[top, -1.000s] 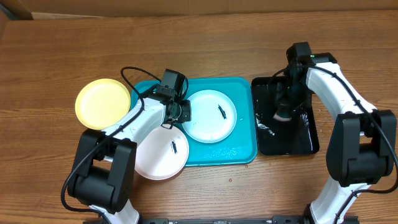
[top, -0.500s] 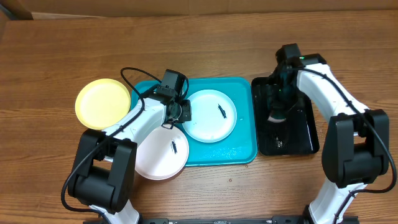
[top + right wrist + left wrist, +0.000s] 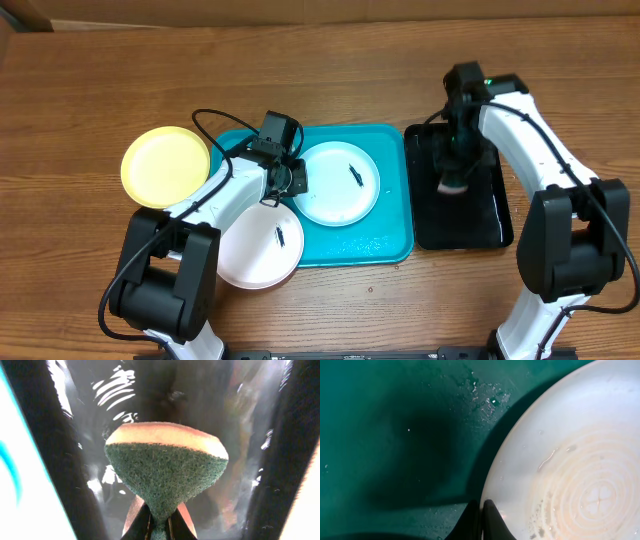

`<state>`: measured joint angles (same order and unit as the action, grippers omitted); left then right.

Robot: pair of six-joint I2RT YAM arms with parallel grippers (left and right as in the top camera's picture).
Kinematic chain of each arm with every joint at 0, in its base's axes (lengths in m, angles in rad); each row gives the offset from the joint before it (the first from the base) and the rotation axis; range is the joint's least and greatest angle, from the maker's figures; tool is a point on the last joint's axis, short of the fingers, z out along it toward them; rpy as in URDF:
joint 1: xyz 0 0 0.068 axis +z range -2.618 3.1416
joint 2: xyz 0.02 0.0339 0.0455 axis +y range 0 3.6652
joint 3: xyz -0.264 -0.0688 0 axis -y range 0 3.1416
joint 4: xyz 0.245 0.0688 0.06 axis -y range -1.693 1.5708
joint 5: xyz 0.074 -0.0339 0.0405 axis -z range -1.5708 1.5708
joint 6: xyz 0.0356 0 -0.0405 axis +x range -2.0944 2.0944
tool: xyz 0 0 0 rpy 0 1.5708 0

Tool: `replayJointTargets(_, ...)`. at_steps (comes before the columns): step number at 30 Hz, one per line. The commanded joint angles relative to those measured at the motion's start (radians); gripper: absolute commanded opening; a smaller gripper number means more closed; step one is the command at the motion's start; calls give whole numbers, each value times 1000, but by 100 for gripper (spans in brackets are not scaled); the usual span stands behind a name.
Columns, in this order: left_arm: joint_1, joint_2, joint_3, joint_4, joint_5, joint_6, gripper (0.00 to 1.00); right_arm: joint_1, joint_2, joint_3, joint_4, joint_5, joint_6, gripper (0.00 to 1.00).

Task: Clean dirty plates on tray and stack at the side
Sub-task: 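Grasp the sponge with the right gripper and rub it in the black tray, then carry the sponge with the right gripper over the white plate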

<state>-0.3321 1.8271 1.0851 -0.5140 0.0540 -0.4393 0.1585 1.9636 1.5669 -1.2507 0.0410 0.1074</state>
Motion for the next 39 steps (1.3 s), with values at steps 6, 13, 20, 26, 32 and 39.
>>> replayJointTargets(6,12,-14,-12,31,-40,-60,5,-1,-28,64,-60,-21,-3,4)
replayJointTargets(13,12,-14,-18,39,-40,-60,4,-1,-28,-18,28,-57,-3,4)
replayJointTargets(20,11,-14,-18,41,-43,-59,4,-1,-36,-18,86,-59,-4,4)
replayJointTargets(26,11,-6,-18,45,-43,-60,4,0,-63,146,-21,-117,-8,4)
replayJointTargets(32,11,0,-18,48,-43,-63,4,16,-64,210,-28,-378,-11,4)
replayJointTargets(39,11,0,-18,48,-43,-63,4,141,-61,206,64,-407,-11,4)
